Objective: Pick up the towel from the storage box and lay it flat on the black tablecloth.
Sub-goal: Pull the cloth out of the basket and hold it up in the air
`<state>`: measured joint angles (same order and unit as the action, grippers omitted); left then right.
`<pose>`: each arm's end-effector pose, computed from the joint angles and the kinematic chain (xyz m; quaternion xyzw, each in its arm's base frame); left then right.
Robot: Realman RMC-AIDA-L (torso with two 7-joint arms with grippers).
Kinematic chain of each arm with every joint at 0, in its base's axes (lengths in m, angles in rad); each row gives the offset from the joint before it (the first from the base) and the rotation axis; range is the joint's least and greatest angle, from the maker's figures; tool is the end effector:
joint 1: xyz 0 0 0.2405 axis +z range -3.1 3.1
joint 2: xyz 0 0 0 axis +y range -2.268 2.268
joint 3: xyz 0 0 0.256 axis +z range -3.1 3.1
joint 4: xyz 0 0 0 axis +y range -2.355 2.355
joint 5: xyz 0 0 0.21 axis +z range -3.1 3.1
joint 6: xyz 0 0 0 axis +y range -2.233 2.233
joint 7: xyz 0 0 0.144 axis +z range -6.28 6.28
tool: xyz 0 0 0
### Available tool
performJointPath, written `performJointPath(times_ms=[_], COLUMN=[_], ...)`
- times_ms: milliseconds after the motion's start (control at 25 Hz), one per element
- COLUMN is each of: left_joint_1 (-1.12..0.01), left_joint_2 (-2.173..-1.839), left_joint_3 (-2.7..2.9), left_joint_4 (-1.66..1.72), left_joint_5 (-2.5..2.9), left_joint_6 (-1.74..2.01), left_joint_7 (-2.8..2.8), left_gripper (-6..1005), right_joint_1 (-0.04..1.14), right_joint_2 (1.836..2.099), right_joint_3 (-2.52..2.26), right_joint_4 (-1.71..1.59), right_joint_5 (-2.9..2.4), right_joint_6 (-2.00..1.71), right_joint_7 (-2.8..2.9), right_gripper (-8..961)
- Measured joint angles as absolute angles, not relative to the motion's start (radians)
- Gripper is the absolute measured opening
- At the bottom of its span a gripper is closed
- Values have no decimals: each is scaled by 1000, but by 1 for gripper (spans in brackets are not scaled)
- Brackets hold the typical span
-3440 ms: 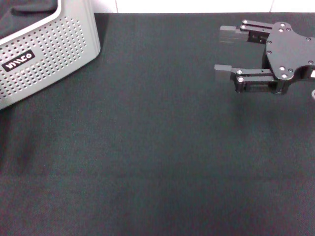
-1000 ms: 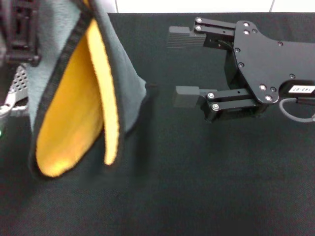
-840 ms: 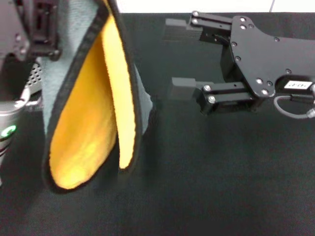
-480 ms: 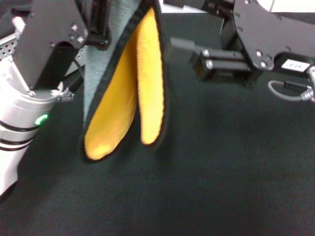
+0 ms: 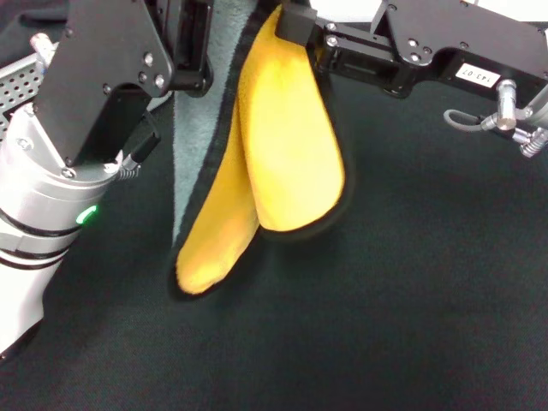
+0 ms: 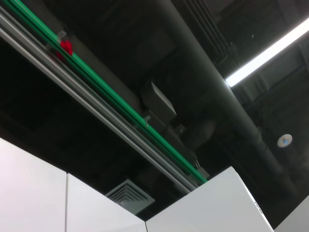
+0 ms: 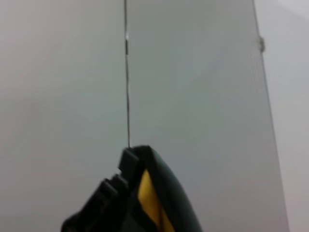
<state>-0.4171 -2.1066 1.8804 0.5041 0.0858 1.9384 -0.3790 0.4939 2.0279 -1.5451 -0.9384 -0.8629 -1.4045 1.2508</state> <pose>-0.1534 0.2659 0.0119 -0.6378 0.1221 -0.6984 0.3009 0.0966 0.3313 0.0082 -0.8588 0.0106 0.5071 0.0728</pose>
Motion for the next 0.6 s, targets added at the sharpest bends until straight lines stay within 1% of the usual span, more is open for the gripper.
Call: performJointPath(times_ms=[200,400,600], left_joint_1=[-414,-415,-416], left_joint_2=[-2105,-2103,-2101], left_joint_3=[1874,1873,1870], left_joint_4=[514,520,526], left_joint_5=[80,59,58], left_joint_6=[1939,1939,1939], left_joint_7=[-369,-368,-364], left_gripper=[18,18,18], right_joint_1=[486,449,441], right_joint_2=[2025,2024,2023], right_joint_3=[-1546,-1573,-1585], right_joint_4=[-918,-922,-910], right_joint_5=[-870,-875,-914], right_joint_6=[-1408,-1429,-1451], right_joint_7=[1250,1250,1256], right_gripper=[693,643,640])
